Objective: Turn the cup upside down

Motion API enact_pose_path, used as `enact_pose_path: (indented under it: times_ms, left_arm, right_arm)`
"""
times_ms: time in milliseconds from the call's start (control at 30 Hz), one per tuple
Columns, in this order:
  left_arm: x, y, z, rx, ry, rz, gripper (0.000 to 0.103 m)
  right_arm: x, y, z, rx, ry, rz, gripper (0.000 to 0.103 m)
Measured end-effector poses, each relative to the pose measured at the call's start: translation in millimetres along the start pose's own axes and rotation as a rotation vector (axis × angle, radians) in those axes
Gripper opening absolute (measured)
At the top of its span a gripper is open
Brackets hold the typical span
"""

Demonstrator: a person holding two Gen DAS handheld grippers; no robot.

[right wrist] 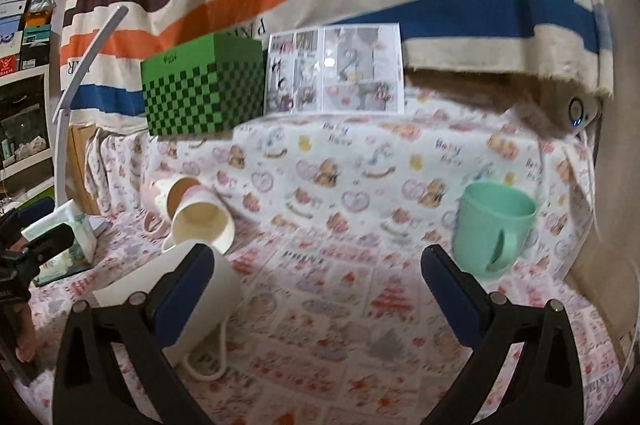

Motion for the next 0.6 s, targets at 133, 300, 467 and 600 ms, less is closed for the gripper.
enact_pose_path:
  times_ms: [133,300,467,600]
  left_arm:
    - [4,-18,0,0.109,0.061,0.007,0.103]
    - [7,-51,24,0.345,0.240,-0.100,0.103]
    - [-20,-74,46,0.478,0.153,-0.133,0.103]
    - [-46,-97,46,0.628,0.130,-0.201,0.103]
  right_arm:
    - [-11,7,0,-0.031,-0.023,-0.013,0.103]
    - [-26,6,1,-0.027,-0.087,-0.059,0.103]
    - [-38,4,0,-0.020,-0.142,-0.110,0.103]
    - [-39,5,-1,-0.026,-0.145,-0.132,0.103]
Point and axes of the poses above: each gripper's, at about its wrist camera, not at the fingertips, and y roughly against the way its jaws point, x to its left, z to its top, the point moved 4 cm from there along -y, roughly the way its jaws point, and after that the axes turned 7 degrees about -y, right-handed, at the moved point
